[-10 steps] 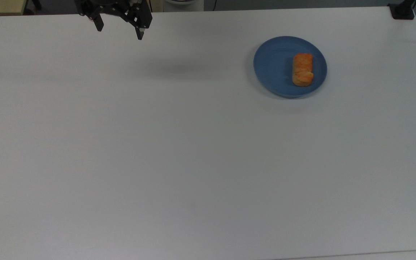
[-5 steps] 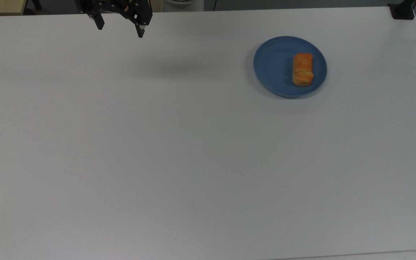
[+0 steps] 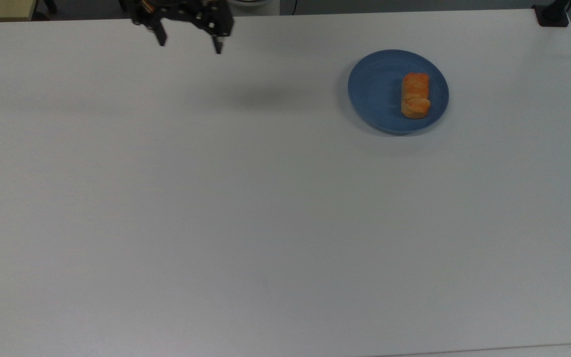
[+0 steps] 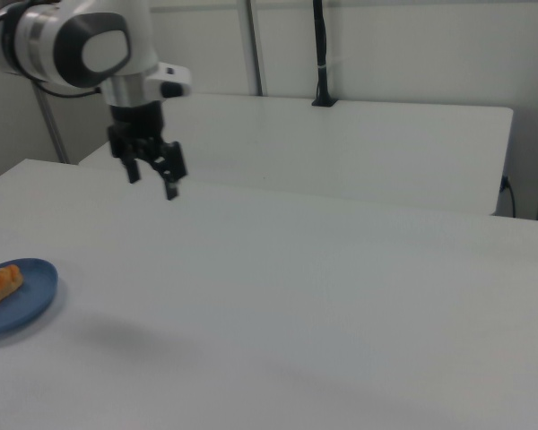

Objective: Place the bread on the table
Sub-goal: 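Move the open gripper over the orange bread roll on the blue plate, then lower the gripper around the orange bread roll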

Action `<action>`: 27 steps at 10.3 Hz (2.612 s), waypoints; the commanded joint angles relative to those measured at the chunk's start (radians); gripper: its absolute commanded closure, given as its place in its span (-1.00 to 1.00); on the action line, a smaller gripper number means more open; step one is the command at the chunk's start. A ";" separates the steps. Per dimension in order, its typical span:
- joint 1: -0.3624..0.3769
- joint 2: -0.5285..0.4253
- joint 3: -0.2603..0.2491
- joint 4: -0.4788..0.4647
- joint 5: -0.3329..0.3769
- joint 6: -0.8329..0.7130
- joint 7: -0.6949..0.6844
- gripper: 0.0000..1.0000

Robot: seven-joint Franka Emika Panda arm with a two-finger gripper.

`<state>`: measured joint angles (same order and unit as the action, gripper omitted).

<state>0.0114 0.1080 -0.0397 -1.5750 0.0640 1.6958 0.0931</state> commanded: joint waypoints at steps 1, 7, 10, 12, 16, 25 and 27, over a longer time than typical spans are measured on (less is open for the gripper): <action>0.148 -0.004 0.076 0.003 0.014 -0.015 0.182 -1.00; 0.383 0.064 0.150 0.004 0.050 0.117 0.398 -1.00; 0.468 0.125 0.150 0.004 0.039 0.180 0.441 -1.00; 0.501 0.162 0.153 0.003 0.033 0.195 0.458 -1.00; 0.542 0.226 0.164 -0.034 -0.004 0.249 0.500 -1.00; 0.532 0.232 0.196 -0.152 -0.003 0.377 0.571 -1.00; 0.530 0.252 0.196 -0.154 -0.004 0.416 0.571 -1.00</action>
<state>0.5472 0.3554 0.1488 -1.7026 0.0785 2.0537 0.6396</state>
